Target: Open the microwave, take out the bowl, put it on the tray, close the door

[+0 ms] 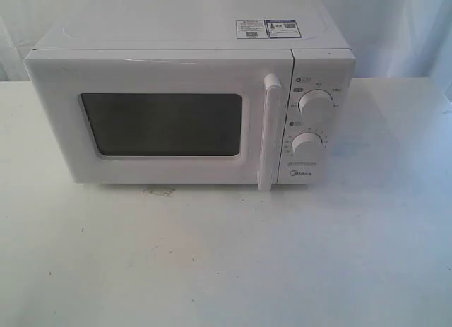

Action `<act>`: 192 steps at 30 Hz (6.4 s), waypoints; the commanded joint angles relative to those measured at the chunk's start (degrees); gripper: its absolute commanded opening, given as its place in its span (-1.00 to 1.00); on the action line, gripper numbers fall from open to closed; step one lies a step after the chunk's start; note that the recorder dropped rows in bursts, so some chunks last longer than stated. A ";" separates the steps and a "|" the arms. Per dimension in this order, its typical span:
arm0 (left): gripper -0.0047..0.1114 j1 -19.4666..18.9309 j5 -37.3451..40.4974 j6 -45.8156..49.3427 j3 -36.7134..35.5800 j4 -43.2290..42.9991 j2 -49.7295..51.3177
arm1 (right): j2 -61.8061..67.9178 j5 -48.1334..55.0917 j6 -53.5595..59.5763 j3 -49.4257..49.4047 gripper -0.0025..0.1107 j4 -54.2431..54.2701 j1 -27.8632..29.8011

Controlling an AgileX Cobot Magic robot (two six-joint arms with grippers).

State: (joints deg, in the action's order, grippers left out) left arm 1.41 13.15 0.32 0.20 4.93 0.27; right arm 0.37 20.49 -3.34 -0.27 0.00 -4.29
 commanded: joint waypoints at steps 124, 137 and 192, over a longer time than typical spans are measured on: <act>-0.92 -0.19 0.18 -0.32 -0.20 0.56 -0.27 | 104.93 -90.45 -5.86 43.89 -0.10 -53.39 1.02; -0.92 -0.19 0.18 -0.32 -0.20 0.56 -0.27 | 103.44 -90.45 -10.70 44.29 -0.10 -51.88 0.89; -0.92 -0.19 0.18 -0.32 -0.20 0.56 -0.27 | 96.16 -90.45 -32.50 42.52 -0.96 -69.93 -5.62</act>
State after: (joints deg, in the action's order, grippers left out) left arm 1.41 13.15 0.32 0.20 4.93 0.27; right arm 97.71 -57.55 -34.20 42.24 -54.40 -6.43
